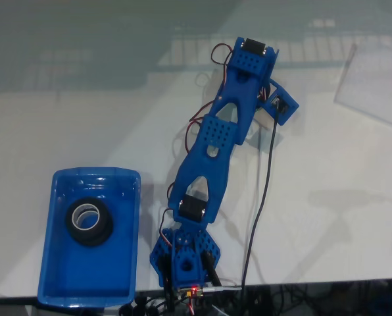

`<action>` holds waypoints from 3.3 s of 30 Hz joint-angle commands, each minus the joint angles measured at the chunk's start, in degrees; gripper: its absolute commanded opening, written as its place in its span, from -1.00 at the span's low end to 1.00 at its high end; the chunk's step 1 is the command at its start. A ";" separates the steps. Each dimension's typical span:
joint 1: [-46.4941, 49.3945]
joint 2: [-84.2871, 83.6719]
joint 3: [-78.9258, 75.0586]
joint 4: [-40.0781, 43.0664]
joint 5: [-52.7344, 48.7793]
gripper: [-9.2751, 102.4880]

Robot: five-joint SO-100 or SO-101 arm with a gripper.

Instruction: Grasp all tape and put them in the bin.

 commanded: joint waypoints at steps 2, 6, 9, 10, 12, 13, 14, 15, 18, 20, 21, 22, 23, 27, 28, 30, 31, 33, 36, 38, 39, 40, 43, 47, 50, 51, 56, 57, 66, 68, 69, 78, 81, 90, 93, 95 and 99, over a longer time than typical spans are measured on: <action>-1.67 14.33 6.68 -0.44 -1.32 -0.84; -6.33 26.46 18.46 -0.44 -2.72 -0.84; -10.81 35.77 27.33 -0.53 -3.78 -0.84; -12.39 38.85 30.06 -0.53 -4.31 -0.84; -15.82 45.00 35.51 -0.62 -5.71 -0.84; -17.49 47.99 37.79 -0.62 -6.15 -0.84; -19.25 50.89 39.99 -0.62 -6.86 -0.84; -21.01 53.61 42.01 -0.62 -7.73 -0.84; -25.93 61.44 47.29 -0.62 -9.67 -0.83; -29.27 66.09 50.45 -0.62 -10.72 -0.83; -30.94 68.20 51.77 -0.62 -11.51 -0.83; -32.70 70.31 53.26 -0.62 -12.22 -0.83; -34.37 72.16 54.49 -0.62 -12.83 -0.83; -42.01 79.19 59.33 -0.70 -16.26 -0.83; -44.12 80.86 60.91 -1.32 -17.49 -0.83; -48.69 84.02 64.78 -3.25 -20.39 -0.83; -51.06 85.69 67.24 -4.66 -22.06 -0.83; -55.72 89.12 72.33 -7.12 -25.75 -0.83; -62.05 93.25 78.75 -8.79 -31.38 -0.83; -65.21 95.27 82.27 -9.23 -34.10 -0.83; -66.80 95.98 83.50 -9.32 -35.68 -0.83; -68.03 96.59 84.55 -9.32 -37.00 -0.83; -71.28 98.53 87.36 -9.93 -40.61 -0.83; -75.67 101.25 89.56 -9.93 -43.77 -0.83; -79.54 102.92 89.56 -9.40 -43.42 -0.83; -81.30 103.62 89.65 -9.14 -42.89 -0.83; -91.58 107.14 92.02 -6.42 -39.99 -0.83; -93.34 107.93 92.72 -6.33 -39.55 -0.83; -100.37 112.76 99.93 -6.86 -38.50 -0.83; -100.37 113.12 100.28 -6.86 -38.76 -0.83; -100.37 113.47 100.28 -6.68 -39.02 -0.83; -102.83 115.40 100.90 -6.42 -45.00 -0.83; -103.89 115.84 100.99 -5.89 -47.46 -0.82; -104.24 115.75 101.51 -5.27 -49.83 -0.49; -104.24 115.58 101.51 -6.59 -47.29 -0.38; -104.24 115.40 101.43 -8.17 -45.53 -0.35; -102.13 114.96 101.25 -11.25 -43.59 -0.35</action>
